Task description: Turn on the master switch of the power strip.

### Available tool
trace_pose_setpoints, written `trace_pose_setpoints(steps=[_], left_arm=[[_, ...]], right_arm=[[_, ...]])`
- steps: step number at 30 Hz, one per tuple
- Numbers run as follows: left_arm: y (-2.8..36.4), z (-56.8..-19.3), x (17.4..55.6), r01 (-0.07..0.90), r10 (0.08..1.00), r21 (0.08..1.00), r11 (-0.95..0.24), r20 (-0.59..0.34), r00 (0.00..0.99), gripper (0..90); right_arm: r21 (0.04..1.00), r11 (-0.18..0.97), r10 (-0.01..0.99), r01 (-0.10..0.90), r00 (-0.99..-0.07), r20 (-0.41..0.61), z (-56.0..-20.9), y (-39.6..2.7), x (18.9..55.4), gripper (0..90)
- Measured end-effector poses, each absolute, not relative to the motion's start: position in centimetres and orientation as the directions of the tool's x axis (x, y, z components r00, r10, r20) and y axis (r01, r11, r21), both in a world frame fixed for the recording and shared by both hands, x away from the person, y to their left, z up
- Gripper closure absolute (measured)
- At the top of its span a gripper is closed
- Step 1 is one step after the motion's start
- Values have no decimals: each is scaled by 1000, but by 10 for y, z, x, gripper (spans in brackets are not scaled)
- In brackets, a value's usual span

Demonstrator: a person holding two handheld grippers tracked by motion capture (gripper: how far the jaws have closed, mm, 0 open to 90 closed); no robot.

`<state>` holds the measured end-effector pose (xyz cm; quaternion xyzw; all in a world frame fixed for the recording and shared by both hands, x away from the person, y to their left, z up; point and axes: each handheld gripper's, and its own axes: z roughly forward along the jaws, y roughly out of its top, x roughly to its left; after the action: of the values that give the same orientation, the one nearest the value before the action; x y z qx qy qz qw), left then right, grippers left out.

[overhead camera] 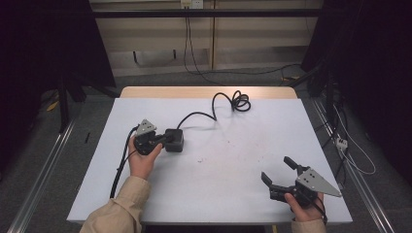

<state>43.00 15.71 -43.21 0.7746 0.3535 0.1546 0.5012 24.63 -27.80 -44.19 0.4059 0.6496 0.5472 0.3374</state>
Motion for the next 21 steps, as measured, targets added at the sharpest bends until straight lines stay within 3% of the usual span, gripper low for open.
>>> trace_pose_setpoints(steps=[21], left_arm=[[157,-432,430,407,707,882,-239,-129,695,900]], right_arm=[[985,75,896,157,-445,2,-441,-277,247,59]])
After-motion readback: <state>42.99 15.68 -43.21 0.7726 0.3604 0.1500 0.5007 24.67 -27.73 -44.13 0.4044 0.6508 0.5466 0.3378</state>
